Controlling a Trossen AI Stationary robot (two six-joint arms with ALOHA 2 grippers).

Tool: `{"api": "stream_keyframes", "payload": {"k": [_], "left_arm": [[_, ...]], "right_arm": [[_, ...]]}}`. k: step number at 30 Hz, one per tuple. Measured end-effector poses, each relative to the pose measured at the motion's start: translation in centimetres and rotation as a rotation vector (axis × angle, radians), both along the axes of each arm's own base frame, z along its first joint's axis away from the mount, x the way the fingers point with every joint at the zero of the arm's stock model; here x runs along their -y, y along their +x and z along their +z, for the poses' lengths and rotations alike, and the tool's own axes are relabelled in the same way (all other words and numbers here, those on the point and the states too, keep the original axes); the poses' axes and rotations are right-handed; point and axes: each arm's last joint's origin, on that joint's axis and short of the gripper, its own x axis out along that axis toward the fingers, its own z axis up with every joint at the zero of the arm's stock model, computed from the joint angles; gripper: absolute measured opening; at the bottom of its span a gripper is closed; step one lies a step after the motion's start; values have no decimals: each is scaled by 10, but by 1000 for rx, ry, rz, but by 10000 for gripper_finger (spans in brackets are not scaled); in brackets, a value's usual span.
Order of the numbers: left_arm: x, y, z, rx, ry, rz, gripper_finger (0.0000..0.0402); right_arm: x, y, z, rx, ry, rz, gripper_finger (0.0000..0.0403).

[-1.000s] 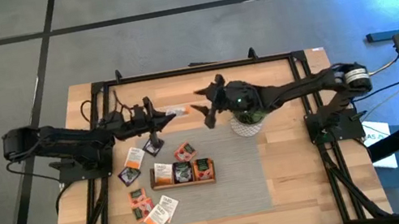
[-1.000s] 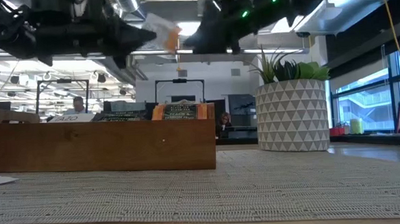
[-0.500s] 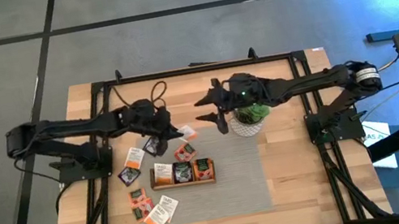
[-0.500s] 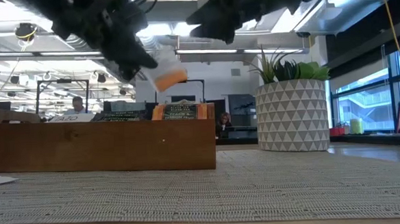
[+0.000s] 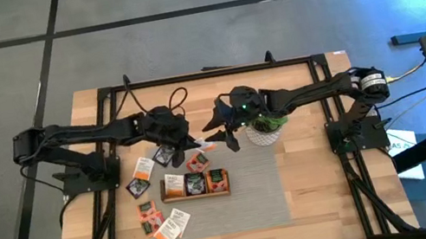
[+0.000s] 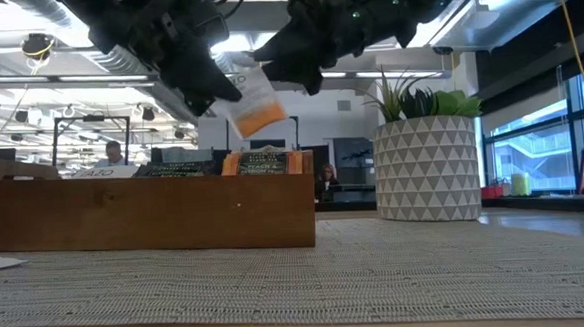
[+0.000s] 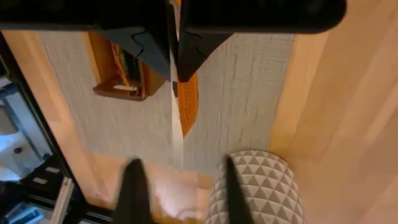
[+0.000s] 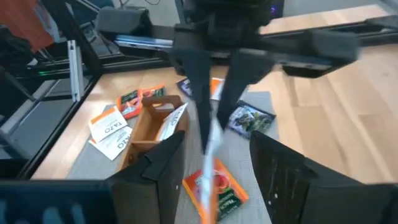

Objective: Pick & Place Tea
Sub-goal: Put the white tea bag into the left section of the wooden organizer

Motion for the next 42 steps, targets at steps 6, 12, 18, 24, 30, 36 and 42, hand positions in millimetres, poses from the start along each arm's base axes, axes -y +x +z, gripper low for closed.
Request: {"api": "stream_keyframes", "payload": {"k": [6, 12, 18, 24, 30, 36, 42], "left_arm": [[1, 1, 1, 9, 18, 22, 6], [1, 1, 0, 3, 17, 22, 5], [1, 1, 0, 3, 16, 21, 13], [1, 0, 0, 5, 28, 14, 12], [-1, -2, 1, -6, 15, 28, 38], [-6, -20, 11, 8, 28, 51, 89], [-10, -41, 14, 158, 58, 92, 104]], "right_arm": [[0, 5, -9, -25, 25, -6, 178], [1, 6, -7, -5, 21, -6, 125], [0, 6, -7, -7, 20, -6, 40], [1, 6, -7, -10, 32, -13, 9], [1, 4, 0, 18, 31, -38, 5], [-17, -12, 17, 62, -12, -96, 4], [-46, -34, 6, 189, 25, -111, 3]]}}
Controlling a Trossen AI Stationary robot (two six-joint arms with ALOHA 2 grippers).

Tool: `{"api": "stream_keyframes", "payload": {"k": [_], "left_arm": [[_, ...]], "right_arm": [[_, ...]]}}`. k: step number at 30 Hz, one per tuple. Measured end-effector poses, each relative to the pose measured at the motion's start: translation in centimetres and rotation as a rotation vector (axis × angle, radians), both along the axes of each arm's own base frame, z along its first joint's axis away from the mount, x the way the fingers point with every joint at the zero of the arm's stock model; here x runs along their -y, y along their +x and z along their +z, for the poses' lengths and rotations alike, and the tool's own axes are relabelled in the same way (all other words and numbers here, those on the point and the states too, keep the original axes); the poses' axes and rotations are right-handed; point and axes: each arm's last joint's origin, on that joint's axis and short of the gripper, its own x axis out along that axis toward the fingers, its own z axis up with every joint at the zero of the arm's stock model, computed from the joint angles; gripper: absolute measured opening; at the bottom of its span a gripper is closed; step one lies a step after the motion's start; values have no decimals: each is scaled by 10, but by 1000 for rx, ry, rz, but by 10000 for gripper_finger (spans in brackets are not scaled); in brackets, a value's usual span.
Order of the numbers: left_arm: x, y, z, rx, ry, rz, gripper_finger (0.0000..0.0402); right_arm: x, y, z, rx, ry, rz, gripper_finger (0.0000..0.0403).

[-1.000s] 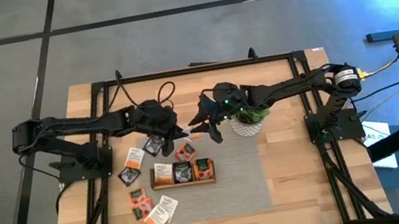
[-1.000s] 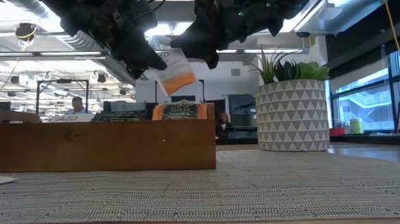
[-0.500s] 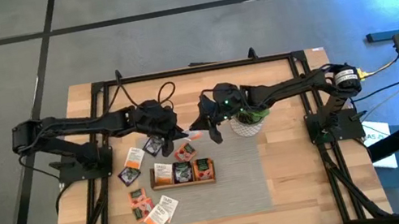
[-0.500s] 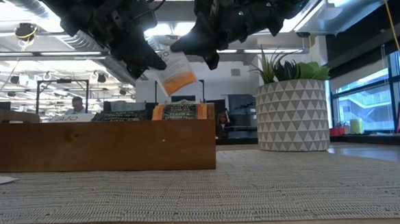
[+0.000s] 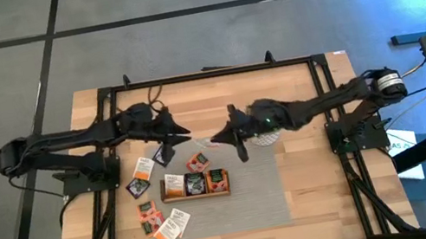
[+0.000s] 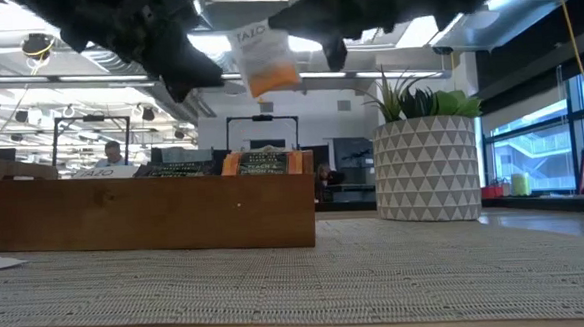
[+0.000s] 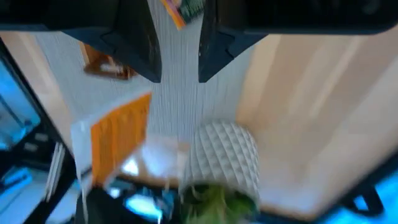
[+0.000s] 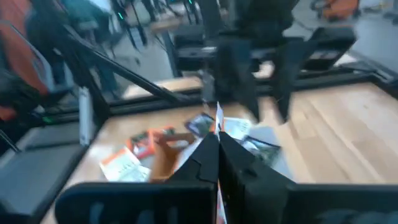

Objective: Pick & Place Tea
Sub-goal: Put the white tea bag into the left section of the wooden organizer

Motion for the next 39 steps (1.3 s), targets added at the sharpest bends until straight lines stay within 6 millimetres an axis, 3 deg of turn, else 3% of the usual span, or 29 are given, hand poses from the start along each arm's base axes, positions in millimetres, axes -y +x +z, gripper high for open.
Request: {"api": "stream_keyframes", "payload": {"k": [8, 12, 17, 22, 31, 39], "left_arm": [[-1, -11, 4, 159, 28, 22, 100], [2, -10, 4, 160, 28, 10, 103], [3, -10, 4, 158, 25, 4, 104], [3, -10, 4, 157, 4, 11, 104], [3, -10, 3, 157, 3, 12, 101], [3, -10, 3, 156, 3, 11, 104]], "right_arm": [[-49, -29, -43, 192, 123, -25, 2], [-72, -34, -49, 228, 93, -79, 2], [-88, -26, -53, 219, 25, -99, 2], [-108, -18, -70, 169, 36, -59, 2], [-125, -8, -101, 115, 21, -198, 3], [-129, 2, -92, 156, 23, -197, 3]]}}
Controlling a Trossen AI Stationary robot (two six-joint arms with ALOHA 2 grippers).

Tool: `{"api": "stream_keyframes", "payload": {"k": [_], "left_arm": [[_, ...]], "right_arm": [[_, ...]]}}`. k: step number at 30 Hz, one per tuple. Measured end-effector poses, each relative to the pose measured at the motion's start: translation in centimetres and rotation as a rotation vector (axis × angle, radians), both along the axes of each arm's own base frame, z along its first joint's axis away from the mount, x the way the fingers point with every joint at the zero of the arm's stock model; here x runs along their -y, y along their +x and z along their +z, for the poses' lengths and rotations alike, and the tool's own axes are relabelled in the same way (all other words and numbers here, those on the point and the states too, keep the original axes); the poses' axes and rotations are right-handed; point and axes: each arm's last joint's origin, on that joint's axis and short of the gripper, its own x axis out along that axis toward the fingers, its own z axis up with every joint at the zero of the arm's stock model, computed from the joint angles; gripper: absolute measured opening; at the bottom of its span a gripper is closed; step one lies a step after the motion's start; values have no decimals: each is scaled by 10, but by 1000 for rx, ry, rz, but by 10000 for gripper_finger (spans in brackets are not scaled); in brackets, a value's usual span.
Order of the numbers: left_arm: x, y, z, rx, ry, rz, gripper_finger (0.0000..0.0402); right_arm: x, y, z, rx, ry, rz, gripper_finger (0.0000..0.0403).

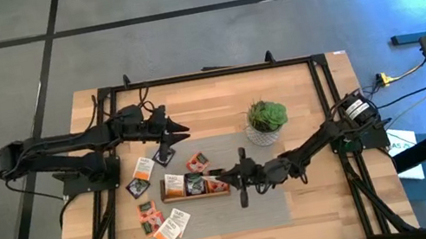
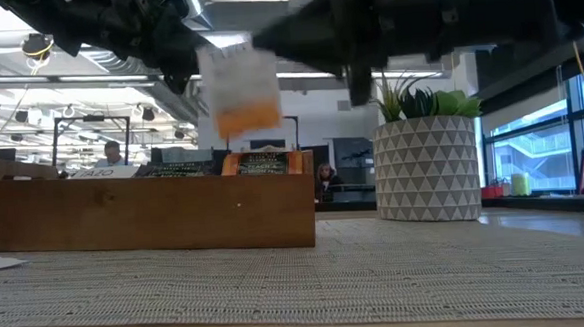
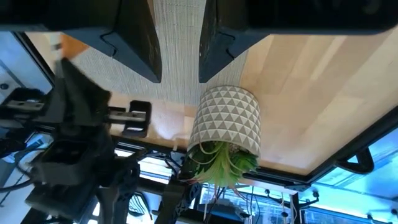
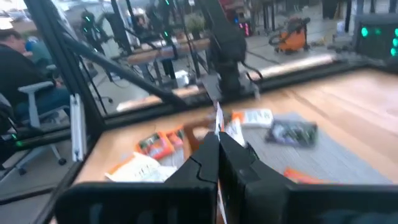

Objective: Pick & Place Tea
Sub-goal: Put the white tea bag into the left section of the wooden organizer

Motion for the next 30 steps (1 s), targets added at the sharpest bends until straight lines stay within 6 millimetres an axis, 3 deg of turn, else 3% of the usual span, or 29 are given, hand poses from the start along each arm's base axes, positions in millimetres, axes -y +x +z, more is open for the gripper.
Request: {"api": "stream_keyframes", "payload": {"k": [4, 12, 21, 30], "left_arm": [[0, 0, 0, -4, -1, 0, 104], [1, -5, -4, -66, -43, 8, 101], [6, -33, 29, 37, -1, 15, 100], [16, -52, 31, 5, -9, -13, 100]], "right_arm": [[-2, 14, 13, 50, -31, 19, 3], [3, 66, 9, 98, -56, 66, 3], [17, 125, -15, 29, -49, 126, 3], [31, 145, -28, -45, -66, 113, 5]]}}
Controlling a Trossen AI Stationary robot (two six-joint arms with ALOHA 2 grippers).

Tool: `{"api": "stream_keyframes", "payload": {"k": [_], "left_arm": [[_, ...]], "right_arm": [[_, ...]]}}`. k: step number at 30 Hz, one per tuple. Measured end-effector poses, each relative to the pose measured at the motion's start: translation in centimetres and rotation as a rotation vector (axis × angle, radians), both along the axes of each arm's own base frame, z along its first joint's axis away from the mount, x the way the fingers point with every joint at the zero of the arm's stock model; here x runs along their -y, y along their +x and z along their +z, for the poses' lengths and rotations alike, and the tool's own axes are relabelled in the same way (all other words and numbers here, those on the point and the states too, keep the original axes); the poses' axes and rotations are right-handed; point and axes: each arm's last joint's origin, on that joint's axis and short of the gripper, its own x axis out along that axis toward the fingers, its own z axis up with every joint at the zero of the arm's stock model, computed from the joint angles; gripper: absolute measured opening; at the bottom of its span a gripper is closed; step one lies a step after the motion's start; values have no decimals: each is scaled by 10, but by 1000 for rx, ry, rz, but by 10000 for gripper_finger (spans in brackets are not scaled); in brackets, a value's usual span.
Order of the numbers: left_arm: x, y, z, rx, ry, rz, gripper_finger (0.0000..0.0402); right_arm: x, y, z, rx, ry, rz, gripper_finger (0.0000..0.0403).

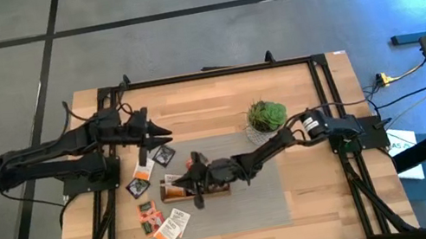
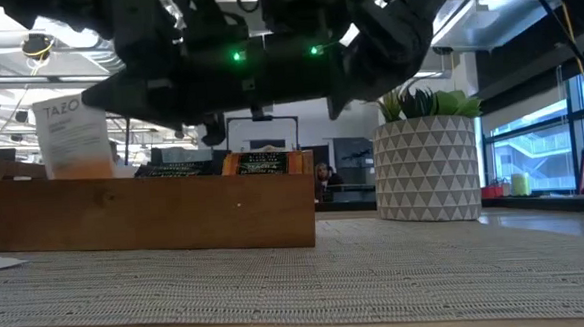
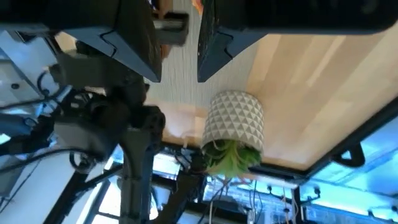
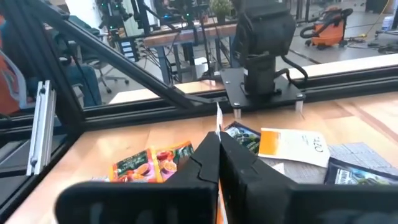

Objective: Pick & Place Tea
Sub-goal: Put the white tea bag into the left section of the wooden organizer, then put the violet tea bag into the middle section of the wooden organizer

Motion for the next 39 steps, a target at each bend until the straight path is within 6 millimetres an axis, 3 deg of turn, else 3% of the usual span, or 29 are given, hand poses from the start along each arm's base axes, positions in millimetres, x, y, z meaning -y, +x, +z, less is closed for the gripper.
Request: {"api": "stream_keyframes", "payload": {"k": [12, 18, 24, 31, 35, 39], "left_arm": [[6, 0, -4, -41, -24, -32, 100], [9, 0, -6, -65, -29, -45, 101], [13, -2, -14, -146, -49, -55, 101], [14, -4, -38, -238, -99, 106, 102], [11, -9, -49, -328, -119, 244, 104], [10, -16, -59, -452, -131, 310, 102]], "right_arm": [[2, 0, -2, -17, 38, -9, 25], [5, -1, 1, -28, -65, -68, 26], [7, -10, 45, -107, -192, -187, 26], [21, -43, 96, -395, -259, 16, 15], [49, -56, 105, -529, -212, 54, 7], [76, -57, 102, -587, -208, 63, 8]]}}
